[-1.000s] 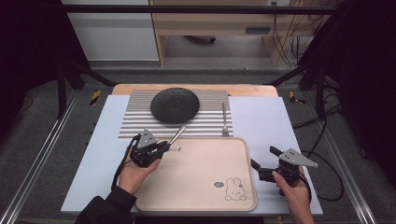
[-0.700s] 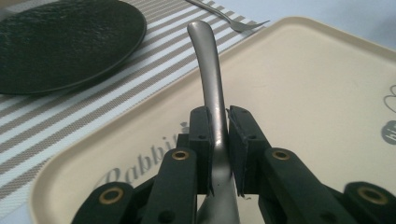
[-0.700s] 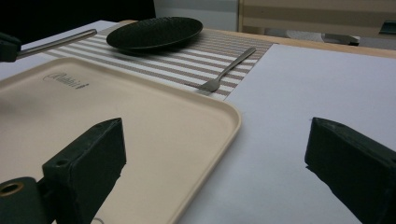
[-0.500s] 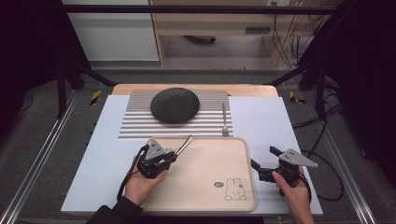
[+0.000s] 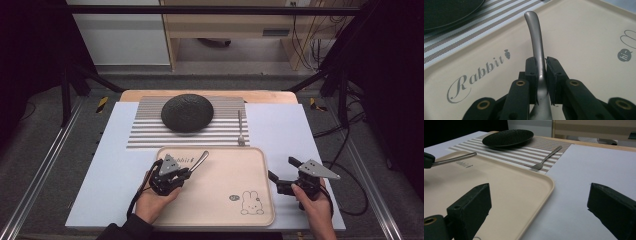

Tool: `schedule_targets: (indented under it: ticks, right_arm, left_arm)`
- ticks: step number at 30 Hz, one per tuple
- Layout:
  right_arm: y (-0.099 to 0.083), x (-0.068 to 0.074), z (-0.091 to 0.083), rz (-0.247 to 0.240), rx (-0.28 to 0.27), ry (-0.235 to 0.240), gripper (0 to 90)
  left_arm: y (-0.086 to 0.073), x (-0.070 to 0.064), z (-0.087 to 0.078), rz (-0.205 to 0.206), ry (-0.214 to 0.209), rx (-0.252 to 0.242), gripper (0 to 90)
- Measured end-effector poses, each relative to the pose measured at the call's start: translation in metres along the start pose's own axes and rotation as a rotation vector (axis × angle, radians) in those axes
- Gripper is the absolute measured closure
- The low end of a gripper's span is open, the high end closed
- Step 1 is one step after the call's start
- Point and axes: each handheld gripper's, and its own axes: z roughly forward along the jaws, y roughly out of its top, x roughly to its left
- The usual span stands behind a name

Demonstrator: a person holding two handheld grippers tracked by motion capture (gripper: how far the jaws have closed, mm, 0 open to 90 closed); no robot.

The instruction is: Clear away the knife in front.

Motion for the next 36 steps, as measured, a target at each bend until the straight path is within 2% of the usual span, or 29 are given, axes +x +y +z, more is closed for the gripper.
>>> schedule_targets:
  ticks: [12, 22, 30, 36]
  right_arm:
    - [0.000, 0.000, -0.001, -0.003, -0.002, 0.002, 5.5]
    - [0.001, 0.000, -0.001, -0.005, -0.004, 0.002, 5.5]
    - [0.001, 0.000, -0.001, -0.002, 0.000, 0.005, 5.5]
    - [0.000, 0.000, -0.001, -0.002, 0.001, 0.006, 5.5]
  left_arm:
    - [-0.006, 0.001, 0.009, -0.034, 0.000, 0.059, 79.9]
    - [-0.012, -0.001, 0.013, -0.006, -0.001, 0.120, 79.9]
    - [-0.014, -0.004, 0.015, 0.005, 0.015, 0.139, 79.8]
    - [-0.016, -0.004, 0.015, -0.005, 0.014, 0.120, 79.3]
